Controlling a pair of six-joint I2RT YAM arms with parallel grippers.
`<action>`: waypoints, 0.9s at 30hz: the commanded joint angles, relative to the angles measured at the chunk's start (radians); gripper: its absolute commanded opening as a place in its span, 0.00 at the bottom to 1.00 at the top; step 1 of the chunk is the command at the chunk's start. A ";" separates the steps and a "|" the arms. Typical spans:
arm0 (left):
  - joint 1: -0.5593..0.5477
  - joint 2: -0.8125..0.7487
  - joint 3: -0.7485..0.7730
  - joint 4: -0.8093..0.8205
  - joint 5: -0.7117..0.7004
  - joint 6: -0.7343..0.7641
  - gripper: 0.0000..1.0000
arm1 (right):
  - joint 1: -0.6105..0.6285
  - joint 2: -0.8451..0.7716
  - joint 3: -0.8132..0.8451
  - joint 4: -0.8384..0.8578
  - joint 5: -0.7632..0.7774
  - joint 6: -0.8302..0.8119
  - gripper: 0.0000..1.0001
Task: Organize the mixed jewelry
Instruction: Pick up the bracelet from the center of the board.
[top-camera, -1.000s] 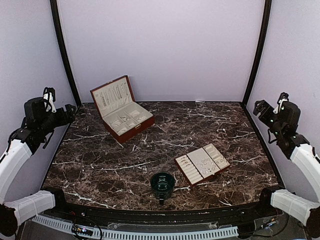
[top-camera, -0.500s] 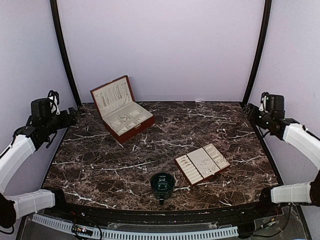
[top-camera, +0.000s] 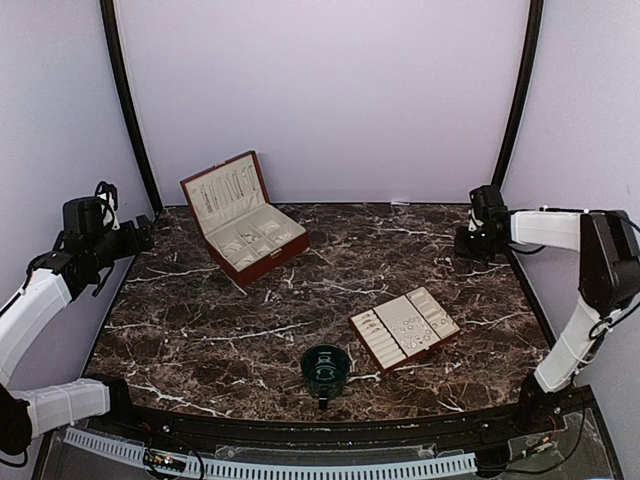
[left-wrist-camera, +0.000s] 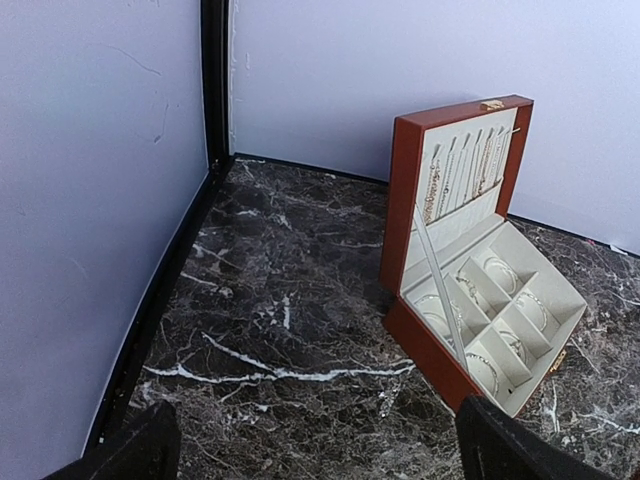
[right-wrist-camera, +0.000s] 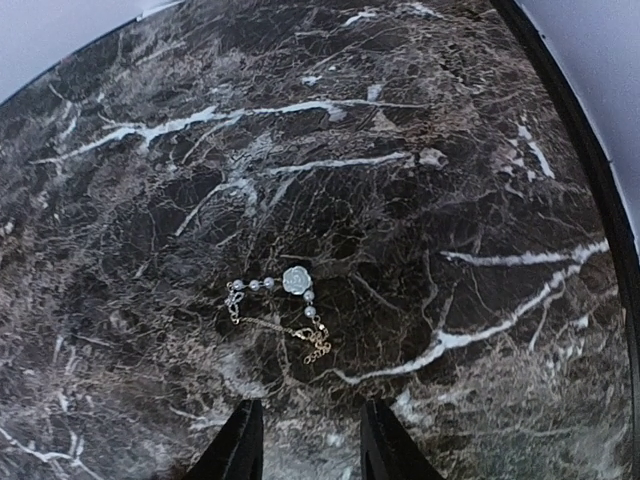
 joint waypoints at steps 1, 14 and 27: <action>0.009 -0.010 0.034 -0.010 -0.005 0.008 0.99 | 0.009 0.122 0.114 -0.035 0.025 -0.049 0.29; 0.009 -0.096 -0.015 0.043 -0.002 0.035 0.99 | 0.009 0.299 0.206 -0.014 0.035 -0.107 0.23; 0.009 -0.085 -0.019 0.055 0.055 0.023 0.99 | 0.009 0.321 0.195 0.013 0.048 -0.133 0.18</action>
